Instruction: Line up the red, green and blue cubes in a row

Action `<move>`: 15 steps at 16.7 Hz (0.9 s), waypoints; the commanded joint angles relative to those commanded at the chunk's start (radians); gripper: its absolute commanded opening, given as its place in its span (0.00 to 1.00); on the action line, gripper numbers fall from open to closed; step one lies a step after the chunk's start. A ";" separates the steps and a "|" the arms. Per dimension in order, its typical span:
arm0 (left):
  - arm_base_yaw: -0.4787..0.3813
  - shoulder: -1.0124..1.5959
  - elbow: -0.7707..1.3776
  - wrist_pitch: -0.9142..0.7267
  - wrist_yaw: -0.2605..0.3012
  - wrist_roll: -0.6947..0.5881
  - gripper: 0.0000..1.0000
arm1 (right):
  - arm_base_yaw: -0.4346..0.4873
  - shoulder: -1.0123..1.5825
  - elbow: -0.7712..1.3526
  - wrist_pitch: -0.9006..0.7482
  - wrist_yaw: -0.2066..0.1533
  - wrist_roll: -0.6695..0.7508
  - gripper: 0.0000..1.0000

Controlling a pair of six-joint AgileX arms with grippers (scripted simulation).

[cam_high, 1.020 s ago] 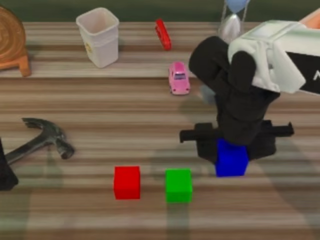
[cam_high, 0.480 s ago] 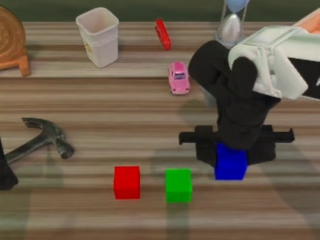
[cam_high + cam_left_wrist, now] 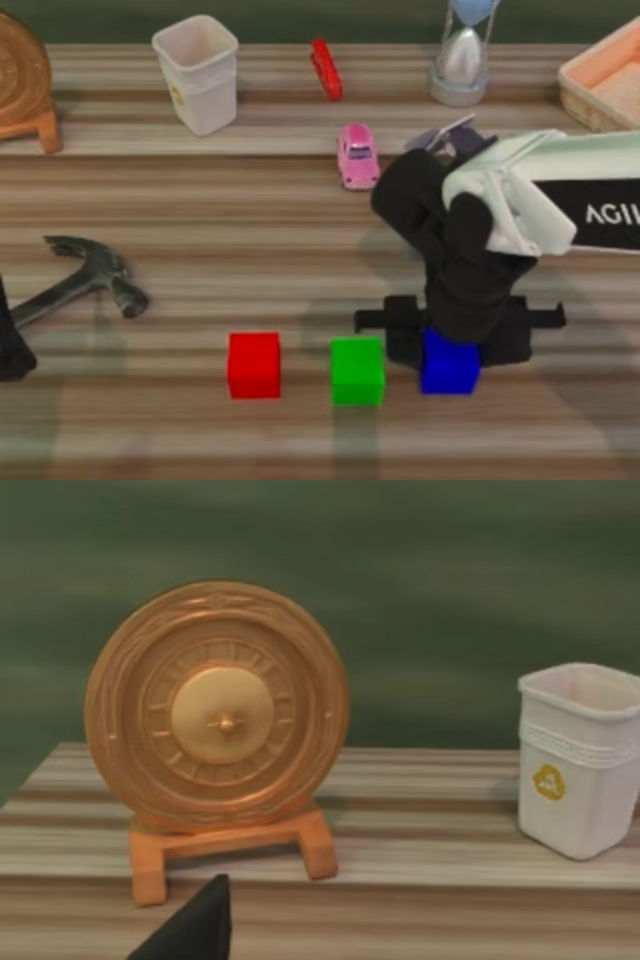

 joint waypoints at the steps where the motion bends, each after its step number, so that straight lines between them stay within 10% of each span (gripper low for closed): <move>1: 0.000 0.000 0.000 0.000 0.000 0.000 1.00 | 0.000 0.000 0.000 0.000 0.000 0.000 0.00; 3: 0.000 0.000 0.000 0.000 0.000 0.000 1.00 | 0.000 0.000 0.000 0.000 0.000 0.000 0.00; 15: 0.000 0.000 0.000 0.000 0.000 0.000 1.00 | 0.000 0.000 0.000 0.000 0.000 0.000 0.90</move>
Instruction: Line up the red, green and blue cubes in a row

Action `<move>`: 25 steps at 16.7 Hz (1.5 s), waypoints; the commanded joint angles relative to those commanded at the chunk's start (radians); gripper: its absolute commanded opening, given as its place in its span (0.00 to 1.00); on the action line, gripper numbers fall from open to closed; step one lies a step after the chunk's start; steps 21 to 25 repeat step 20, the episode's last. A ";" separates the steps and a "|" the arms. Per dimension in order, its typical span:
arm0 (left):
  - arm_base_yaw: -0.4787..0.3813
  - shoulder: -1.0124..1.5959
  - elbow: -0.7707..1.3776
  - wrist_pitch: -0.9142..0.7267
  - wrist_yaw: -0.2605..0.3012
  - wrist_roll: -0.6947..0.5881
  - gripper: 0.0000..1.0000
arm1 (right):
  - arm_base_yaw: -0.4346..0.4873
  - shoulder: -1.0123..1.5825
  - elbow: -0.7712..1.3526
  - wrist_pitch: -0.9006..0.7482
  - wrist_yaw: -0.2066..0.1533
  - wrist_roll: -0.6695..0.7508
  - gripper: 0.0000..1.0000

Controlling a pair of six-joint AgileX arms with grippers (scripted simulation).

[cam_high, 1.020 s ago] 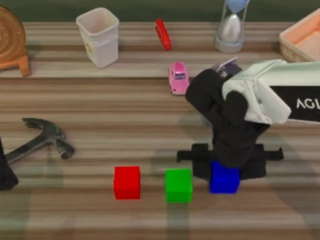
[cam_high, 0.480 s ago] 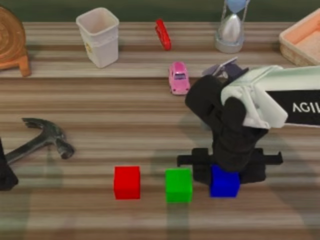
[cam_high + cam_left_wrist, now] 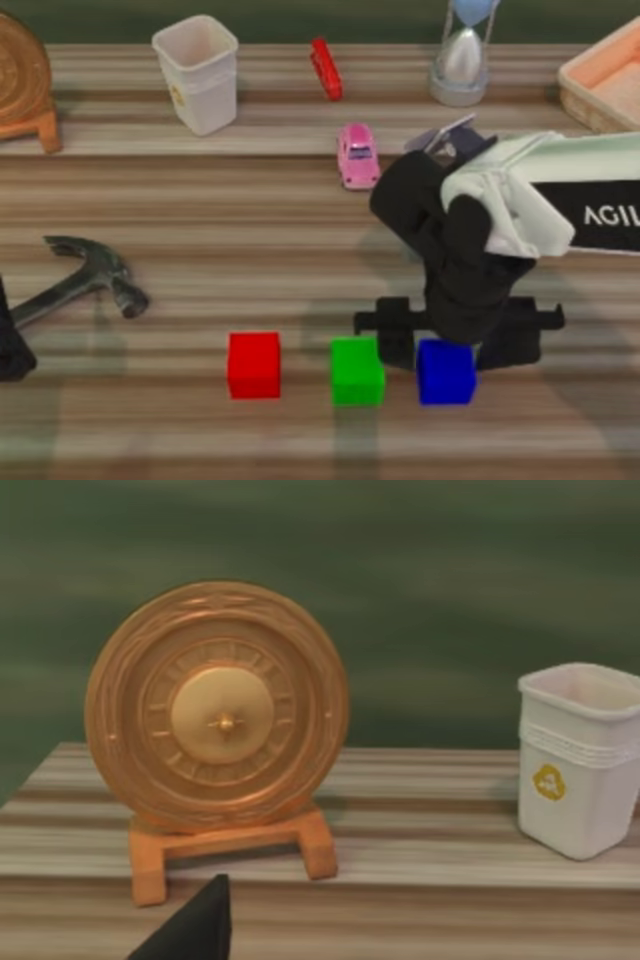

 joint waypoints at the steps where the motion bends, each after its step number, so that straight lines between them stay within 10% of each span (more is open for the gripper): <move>1: 0.000 0.000 0.000 0.000 0.000 0.000 1.00 | 0.000 0.000 0.000 0.000 0.000 0.000 0.98; 25: 0.000 0.000 0.000 0.000 0.000 0.000 1.00 | 0.010 -0.103 0.156 -0.259 -0.001 0.000 1.00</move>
